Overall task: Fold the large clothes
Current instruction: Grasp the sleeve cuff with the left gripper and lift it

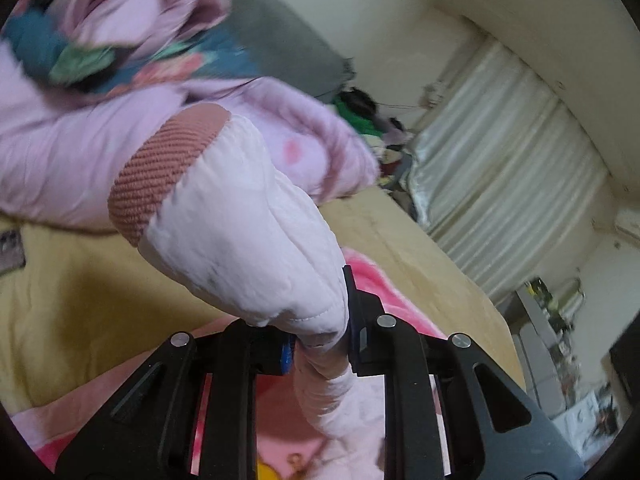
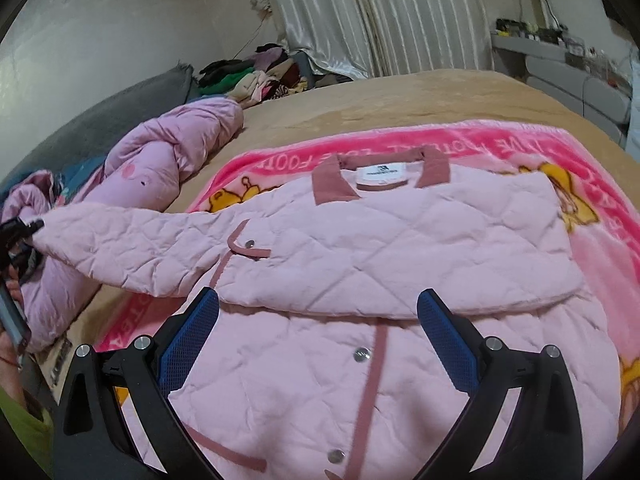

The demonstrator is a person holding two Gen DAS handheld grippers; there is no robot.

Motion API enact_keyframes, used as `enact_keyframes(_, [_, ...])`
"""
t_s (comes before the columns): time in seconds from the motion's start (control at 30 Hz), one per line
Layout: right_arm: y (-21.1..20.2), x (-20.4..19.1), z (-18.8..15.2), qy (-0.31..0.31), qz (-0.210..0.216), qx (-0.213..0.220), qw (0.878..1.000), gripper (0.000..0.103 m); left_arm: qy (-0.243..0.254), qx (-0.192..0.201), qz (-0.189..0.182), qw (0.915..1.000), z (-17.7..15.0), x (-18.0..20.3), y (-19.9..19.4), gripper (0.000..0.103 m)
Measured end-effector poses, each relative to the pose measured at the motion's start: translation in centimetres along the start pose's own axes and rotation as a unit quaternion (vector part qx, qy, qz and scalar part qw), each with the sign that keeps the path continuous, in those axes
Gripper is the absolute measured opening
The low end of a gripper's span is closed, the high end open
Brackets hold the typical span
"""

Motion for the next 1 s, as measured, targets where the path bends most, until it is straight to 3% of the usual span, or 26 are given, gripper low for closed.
enact_keyframes(0.33, [-3.5, 5.2, -0.8, 0.050, 0.018, 0.010, 0.999, 0.099, 0.093, 0.010, -0.052, 0.9943, -1.5, 13.4, -2.0, 0.012])
enact_keyframes(0.6, [-6.0, 10.1, -1.2, 0.094, 0.005, 0.026, 0.995, 0.099, 0.154, -0.001, -0.088, 0.9841, -4.6, 19.7, -2.2, 0.012])
enact_keyframes(1.0, [-7.9, 15.8, -1.0, 0.148, -0.019, 0.046, 0.988, 0.099, 0.239, -0.061, -0.177, 0.9528, -13.7, 27.2, -1.6, 0.012])
Point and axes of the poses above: each gripper's, at about its wrist camera, not at the fingertips, and y roughly the way its jaws point, x to its right, z to its top, the point moved 3 cm from there along y, roughly the way its jaws point, and after that the axes turned 11 degrees about x, right-handed, at the moved point
